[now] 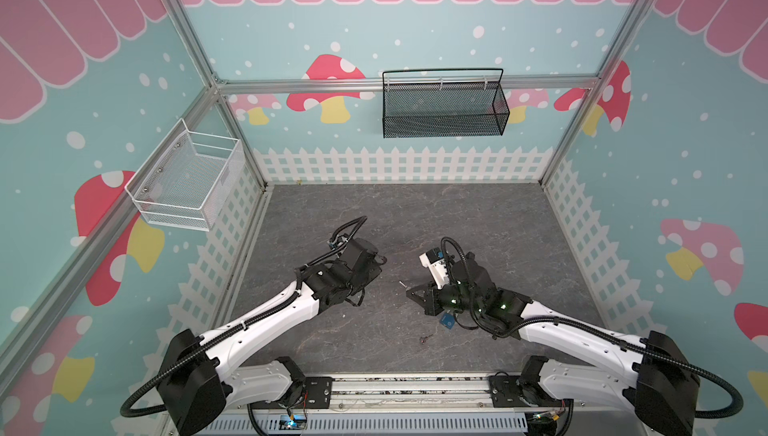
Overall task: Unlock with the key
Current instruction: 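Lift the black padlock with the left gripper toward the key in the right gripper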
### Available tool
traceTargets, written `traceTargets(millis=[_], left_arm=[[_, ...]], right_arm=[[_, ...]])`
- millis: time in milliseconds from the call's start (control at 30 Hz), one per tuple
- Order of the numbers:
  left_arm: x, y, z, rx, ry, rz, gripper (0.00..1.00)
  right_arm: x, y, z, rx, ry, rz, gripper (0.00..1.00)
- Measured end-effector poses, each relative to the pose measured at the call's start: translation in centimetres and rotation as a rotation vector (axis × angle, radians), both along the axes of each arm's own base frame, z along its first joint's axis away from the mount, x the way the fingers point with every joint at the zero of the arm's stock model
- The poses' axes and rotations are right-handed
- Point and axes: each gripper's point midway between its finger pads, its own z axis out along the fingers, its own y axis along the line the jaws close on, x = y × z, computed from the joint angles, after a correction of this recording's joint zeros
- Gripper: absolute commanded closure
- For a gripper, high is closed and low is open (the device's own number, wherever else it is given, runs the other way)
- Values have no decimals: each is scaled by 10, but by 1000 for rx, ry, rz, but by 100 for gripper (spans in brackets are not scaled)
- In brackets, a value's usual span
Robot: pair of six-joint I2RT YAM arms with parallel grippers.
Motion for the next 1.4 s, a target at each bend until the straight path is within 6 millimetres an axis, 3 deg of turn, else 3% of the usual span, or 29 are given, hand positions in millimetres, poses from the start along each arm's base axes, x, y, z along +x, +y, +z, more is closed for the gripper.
traceTargets(millis=[300, 667, 1400], left_arm=[[3, -3, 12, -58, -30, 22, 100], [4, -5, 16, -83, -41, 26, 100], [-1, -2, 21, -109, -59, 29, 100]], right_arm=[[16, 29, -2, 64, -19, -34, 100], [31, 44, 10, 100, -39, -60, 100], [42, 54, -4, 65, -24, -79, 100]])
